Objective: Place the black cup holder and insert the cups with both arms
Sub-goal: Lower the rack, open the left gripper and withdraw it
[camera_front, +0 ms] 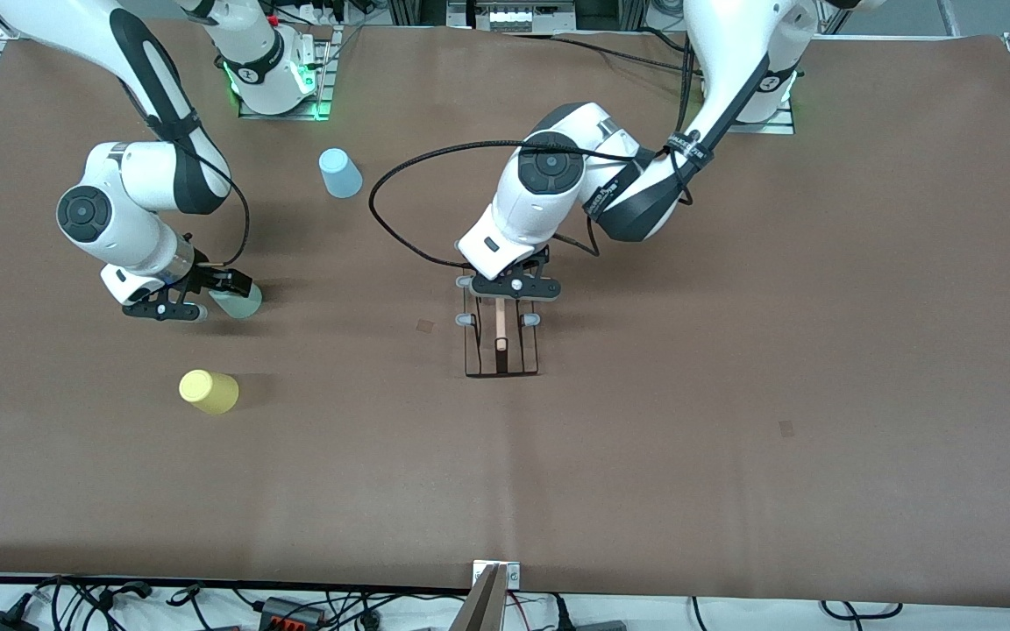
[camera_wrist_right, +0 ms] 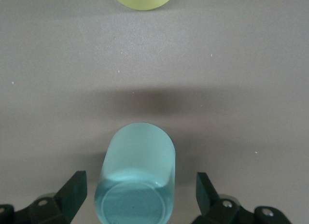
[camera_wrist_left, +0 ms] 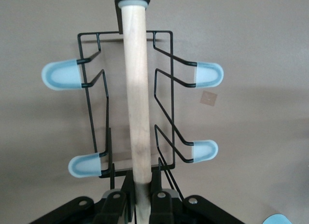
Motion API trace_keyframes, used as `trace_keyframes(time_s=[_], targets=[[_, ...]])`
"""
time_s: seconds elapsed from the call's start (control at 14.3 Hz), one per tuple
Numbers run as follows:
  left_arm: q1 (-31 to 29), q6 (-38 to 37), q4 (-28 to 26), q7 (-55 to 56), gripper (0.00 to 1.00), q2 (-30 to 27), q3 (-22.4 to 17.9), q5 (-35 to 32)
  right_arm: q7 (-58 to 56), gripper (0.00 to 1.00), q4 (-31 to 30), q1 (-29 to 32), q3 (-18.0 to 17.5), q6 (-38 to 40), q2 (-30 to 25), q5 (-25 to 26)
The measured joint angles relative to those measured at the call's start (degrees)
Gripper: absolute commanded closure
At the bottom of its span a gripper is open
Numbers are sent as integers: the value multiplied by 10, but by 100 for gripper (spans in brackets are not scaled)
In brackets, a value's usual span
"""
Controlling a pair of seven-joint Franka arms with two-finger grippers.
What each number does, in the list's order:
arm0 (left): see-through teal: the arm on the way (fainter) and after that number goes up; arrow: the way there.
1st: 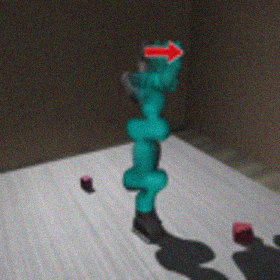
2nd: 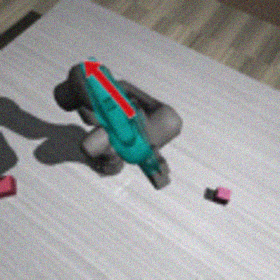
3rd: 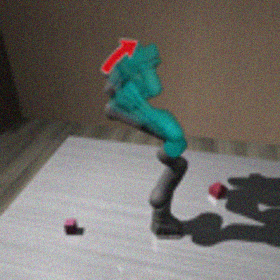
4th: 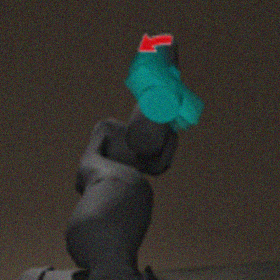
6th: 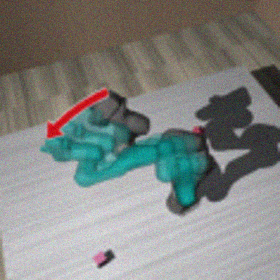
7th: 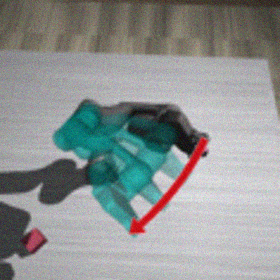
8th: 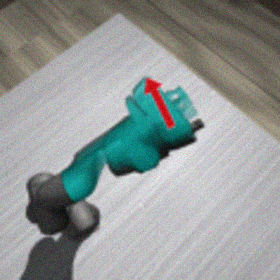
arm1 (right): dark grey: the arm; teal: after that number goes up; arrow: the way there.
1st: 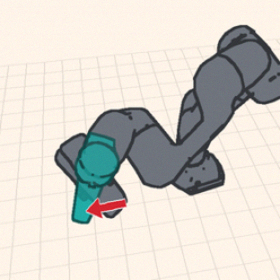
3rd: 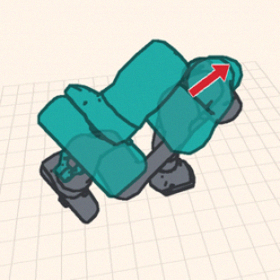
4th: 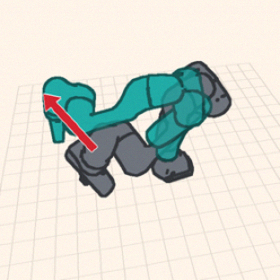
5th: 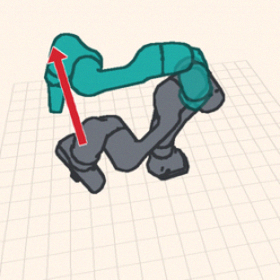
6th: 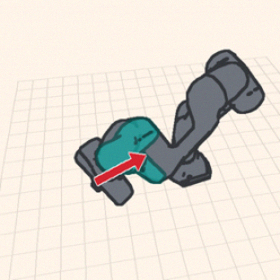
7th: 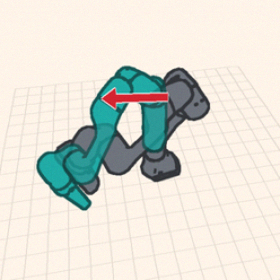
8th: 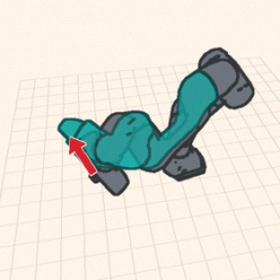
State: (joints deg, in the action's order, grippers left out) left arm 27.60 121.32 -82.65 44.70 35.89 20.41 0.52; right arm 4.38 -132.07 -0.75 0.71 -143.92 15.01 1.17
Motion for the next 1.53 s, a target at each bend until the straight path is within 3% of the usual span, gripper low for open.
trace_keyframes(time_s=[0.07,0.21,0.28,0.42,0.56,0.98,1.32,1.53], targets=[[5,0,3,0,99,6,0,0,0,0,0,0,0,-6,2,0],[11,2,7,0,97,17,0,0,0,10,0,0,0,-15,8,0],[12,3,11,0,83,21,0,0,0,11,0,-1,0,-18,11,0],[11,3,14,0,0,23,0,0,1,11,0,-1,0,-20,14,0],[11,3,16,-1,0,24,-1,0,1,14,0,-1,-1,-20,15,0],[6,-31,40,-1,0,2,-3,-3,1,76,0,-1,-1,-20,13,0],[-61,-186,48,-51,0,-91,-9,-60,-10,84,16,-2,-4,-7,2,1],[-130,-257,48,-151,0,-124,-11,-66,-17,85,75,-9,-6,82,-16,1]])
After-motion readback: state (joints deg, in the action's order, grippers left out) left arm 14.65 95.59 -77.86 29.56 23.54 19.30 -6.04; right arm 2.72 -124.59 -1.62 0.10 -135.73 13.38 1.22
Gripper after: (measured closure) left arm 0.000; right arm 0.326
